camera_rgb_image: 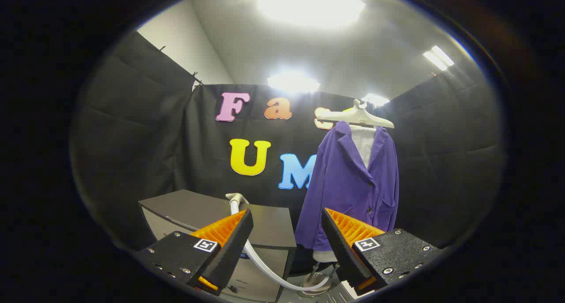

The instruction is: Iron the clothes twice with a garment steamer, once on the left side and once on the right side.

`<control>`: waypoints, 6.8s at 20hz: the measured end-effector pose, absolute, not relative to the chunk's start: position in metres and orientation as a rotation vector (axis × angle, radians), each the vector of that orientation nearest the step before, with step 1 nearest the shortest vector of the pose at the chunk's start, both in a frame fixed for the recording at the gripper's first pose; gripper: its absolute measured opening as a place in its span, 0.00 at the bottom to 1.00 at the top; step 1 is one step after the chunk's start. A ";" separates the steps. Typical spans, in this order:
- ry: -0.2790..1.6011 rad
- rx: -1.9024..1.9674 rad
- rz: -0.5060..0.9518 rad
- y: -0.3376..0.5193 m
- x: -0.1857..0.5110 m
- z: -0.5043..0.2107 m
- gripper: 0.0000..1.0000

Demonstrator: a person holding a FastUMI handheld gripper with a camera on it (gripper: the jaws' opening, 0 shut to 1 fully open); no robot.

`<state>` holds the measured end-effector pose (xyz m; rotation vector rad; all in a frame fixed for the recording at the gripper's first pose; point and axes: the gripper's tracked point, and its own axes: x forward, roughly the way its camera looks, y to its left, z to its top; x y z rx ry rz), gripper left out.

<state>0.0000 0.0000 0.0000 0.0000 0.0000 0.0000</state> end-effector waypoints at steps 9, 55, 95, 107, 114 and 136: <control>0.017 0.024 0.093 -0.034 -0.008 0.019 0.96; 0.226 0.156 0.112 0.106 0.279 0.063 0.95; 0.803 0.225 -0.021 0.208 0.380 -0.170 0.38; 0.593 0.201 0.063 0.210 0.326 -0.144 0.36; 0.481 0.166 0.089 0.174 0.259 -0.098 0.36; 0.204 0.154 0.230 -0.072 0.053 -0.062 0.36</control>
